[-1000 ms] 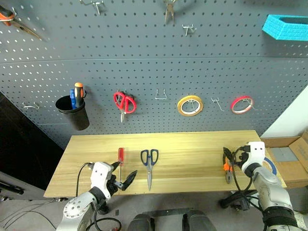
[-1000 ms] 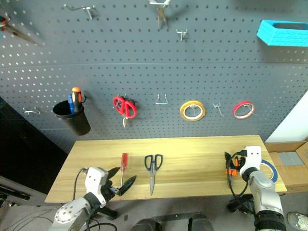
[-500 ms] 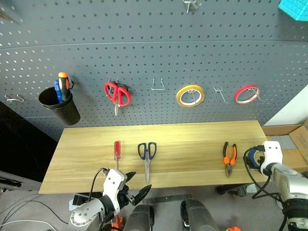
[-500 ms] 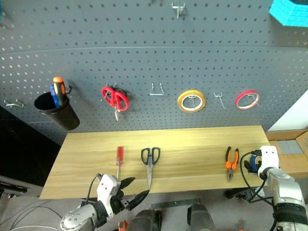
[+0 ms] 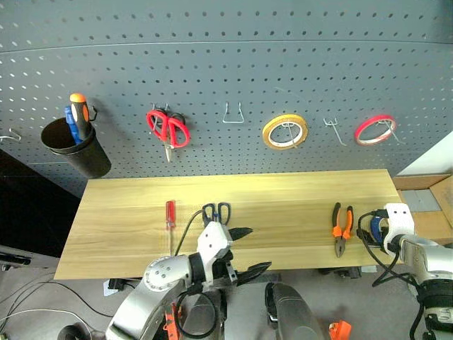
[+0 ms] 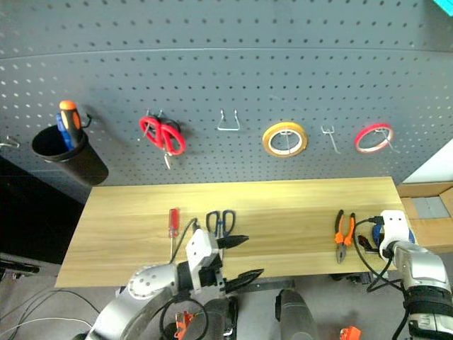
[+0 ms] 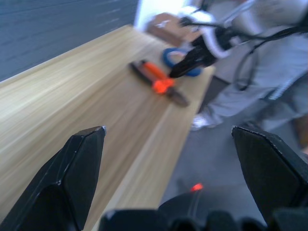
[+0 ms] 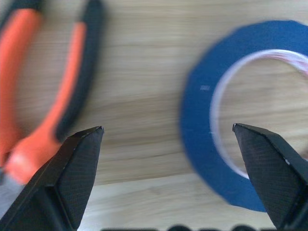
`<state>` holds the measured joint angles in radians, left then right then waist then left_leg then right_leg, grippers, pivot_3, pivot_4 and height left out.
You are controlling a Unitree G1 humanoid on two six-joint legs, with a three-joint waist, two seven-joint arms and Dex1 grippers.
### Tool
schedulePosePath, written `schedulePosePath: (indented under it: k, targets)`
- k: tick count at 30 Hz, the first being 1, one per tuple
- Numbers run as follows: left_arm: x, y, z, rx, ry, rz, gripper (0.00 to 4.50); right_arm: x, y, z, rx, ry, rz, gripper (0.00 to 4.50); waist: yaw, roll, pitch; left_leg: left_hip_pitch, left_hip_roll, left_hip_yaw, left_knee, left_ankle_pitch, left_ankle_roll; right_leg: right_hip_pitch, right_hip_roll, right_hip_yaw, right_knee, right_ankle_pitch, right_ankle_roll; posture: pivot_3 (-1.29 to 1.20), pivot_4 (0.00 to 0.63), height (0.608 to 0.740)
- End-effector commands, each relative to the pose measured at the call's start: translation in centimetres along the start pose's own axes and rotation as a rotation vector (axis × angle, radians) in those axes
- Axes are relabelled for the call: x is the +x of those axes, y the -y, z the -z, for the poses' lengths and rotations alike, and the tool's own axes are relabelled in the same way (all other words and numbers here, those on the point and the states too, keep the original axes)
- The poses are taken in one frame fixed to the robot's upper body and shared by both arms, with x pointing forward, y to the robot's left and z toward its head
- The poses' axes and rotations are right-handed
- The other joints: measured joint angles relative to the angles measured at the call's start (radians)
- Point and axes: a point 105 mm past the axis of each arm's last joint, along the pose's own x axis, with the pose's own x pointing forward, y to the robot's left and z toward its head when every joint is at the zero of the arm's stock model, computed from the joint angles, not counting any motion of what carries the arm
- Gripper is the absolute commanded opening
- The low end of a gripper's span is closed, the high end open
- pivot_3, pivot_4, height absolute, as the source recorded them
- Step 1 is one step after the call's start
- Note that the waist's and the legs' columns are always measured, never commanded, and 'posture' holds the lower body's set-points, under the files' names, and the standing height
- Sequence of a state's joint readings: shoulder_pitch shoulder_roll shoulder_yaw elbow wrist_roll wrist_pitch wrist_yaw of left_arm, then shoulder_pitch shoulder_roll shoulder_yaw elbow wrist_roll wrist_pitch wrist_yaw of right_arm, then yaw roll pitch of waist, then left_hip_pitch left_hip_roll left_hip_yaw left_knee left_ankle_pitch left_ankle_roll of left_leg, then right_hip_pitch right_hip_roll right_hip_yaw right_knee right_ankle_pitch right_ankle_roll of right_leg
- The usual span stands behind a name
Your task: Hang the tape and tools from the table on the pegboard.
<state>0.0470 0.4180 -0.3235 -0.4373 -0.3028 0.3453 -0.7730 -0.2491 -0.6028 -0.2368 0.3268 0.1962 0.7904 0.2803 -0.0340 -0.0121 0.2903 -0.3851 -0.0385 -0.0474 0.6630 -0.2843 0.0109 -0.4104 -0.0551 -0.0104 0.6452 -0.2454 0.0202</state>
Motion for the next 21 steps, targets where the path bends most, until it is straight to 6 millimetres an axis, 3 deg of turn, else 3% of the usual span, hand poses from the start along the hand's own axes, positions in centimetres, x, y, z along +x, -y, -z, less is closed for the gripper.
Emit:
schedulePosePath:
  k: [1,18,21]
  targets:
    - [1.15,0.54,-0.34,0.009,0.013,0.040,4.49,-0.25,1.08,-0.87,0.013,0.027,0.058,4.50,0.001,0.000,0.004,0.000,0.000,0.000,0.000,0.000,0.000,0.000,0.000,0.000,0.000,0.000,0.000,-0.06,0.340,0.740]
    - [1.14,1.10,-0.25,0.011,0.007,0.026,4.49,0.05,0.19,-0.17,0.147,-0.044,-0.017,4.50,0.002,-0.003,0.015,-0.002,0.000,0.000,0.000,0.000,0.000,-0.001,0.000,-0.001,-0.001,0.000,0.001,-0.05,0.352,0.740]
    - [1.02,1.02,-0.35,0.009,0.008,0.018,4.50,0.06,0.31,-0.11,0.144,-0.047,-0.005,3.83,0.002,-0.004,0.019,-0.002,0.000,0.000,0.000,0.000,0.000,-0.001,0.000,-0.001,-0.001,0.000,0.001,-0.05,0.353,0.740]
